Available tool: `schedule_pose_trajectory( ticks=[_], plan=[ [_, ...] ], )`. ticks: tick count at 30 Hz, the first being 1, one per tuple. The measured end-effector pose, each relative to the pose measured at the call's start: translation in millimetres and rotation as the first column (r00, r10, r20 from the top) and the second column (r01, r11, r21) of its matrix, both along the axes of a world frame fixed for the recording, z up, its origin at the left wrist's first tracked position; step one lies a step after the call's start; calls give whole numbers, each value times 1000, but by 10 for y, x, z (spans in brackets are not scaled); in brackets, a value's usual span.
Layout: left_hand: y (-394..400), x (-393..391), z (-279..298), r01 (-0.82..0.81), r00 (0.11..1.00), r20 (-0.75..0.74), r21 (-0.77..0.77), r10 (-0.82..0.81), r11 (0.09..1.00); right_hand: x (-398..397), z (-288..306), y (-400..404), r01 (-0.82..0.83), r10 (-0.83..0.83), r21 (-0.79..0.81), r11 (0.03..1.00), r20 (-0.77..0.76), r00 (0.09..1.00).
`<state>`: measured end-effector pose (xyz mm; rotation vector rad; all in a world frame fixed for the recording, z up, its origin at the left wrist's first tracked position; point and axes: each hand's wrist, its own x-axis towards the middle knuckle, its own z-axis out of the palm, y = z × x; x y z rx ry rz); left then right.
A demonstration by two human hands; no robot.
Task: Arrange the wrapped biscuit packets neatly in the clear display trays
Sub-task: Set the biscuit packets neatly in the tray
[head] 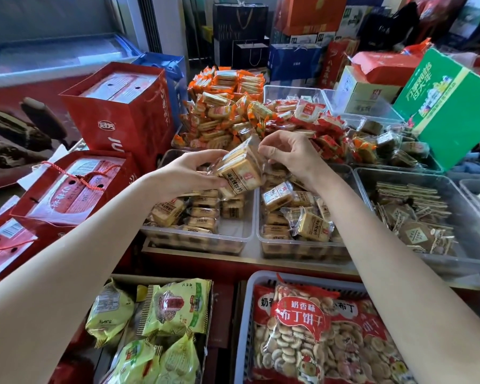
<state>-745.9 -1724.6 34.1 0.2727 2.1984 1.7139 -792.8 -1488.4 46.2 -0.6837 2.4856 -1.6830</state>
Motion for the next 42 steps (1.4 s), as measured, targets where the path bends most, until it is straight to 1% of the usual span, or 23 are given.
schedule_pose_trajectory(
  ticks=[2,3,5,8,12,13,15,17,21,22,24,26,29,31,32,34,36,37,38,39,40,41,42],
  plan=[
    [-44,-16,-17,-37,999,27,81,35,996,-13,-47,33,1,-2,130,992,1,1000],
    [-64,-28,-20,-47,998,39,112,43,993,-8,-68,35,0,-1,155,988,5,1000],
    [-100,-48,-20,-46,998,48,132,40,990,15,-102,16,1,-3,81,997,15,1000],
    [-150,-77,-23,-42,998,53,123,35,991,1,-135,7,39,-31,-82,996,98,995],
    [-179,-103,-98,-95,994,71,131,86,987,-5,-193,-14,62,-31,-166,984,187,982],
    [-177,-109,-117,-134,989,75,116,125,984,-6,-206,-29,49,-21,-156,987,177,984],
    [-167,-129,-142,-189,980,66,50,186,981,-3,-221,-82,-19,23,-32,999,119,993],
    [-142,-147,-147,-198,979,56,13,197,980,-13,-244,-147,-43,36,80,996,89,995],
    [-130,-156,-134,-214,976,33,-3,214,977,-30,-277,-197,11,-20,109,994,86,996],
    [-141,-161,-149,-215,976,32,-9,215,977,-23,-286,-188,19,-26,57,998,123,992],
    [-139,-150,-188,-219,975,48,14,218,976,-4,-304,-174,73,-29,-168,983,251,968],
    [-95,-140,-242,-231,971,67,50,228,972,9,-334,-194,179,-18,-369,912,399,917],
    [-5,-160,-299,-255,966,51,49,253,966,19,-440,-219,339,26,-513,789,580,814],
    [-34,-170,-343,-260,964,54,17,259,965,1,-502,-165,472,14,-545,693,665,747],
    [-87,-176,-373,-275,960,57,-16,275,961,-23,-529,-109,514,-36,-524,680,676,736],
    [-199,-176,-425,-330,940,42,-148,340,932,-72,-565,-2,490,-148,-424,762,622,769],
    [-242,-188,-480,-350,932,-36,-334,360,875,-128,-571,6,373,-160,-326,869,528,834],
    [-232,-208,-502,-340,938,-89,-415,334,844,-146,-567,-45,287,-134,-265,920,478,868],
    [-199,-232,-518,-317,948,-142,-479,285,819,-166,-563,-123,190,-108,-166,968,407,907],
    [-157,-259,-529,-295,955,-182,-524,234,799,-191,-561,-216,94,-83,-20,995,313,946],
    [-113,-288,-540,-281,958,-212,-550,194,787,-218,-560,-316,11,-42,151,988,208,977],
    [-77,-315,-547,-277,957,-235,-565,170,778,-244,-566,-415,-52,19,319,946,105,994],
    [-60,-344,-566,-280,954,-251,-566,161,776,-261,-577,-506,-83,90,472,878,8,996]
  ],
)
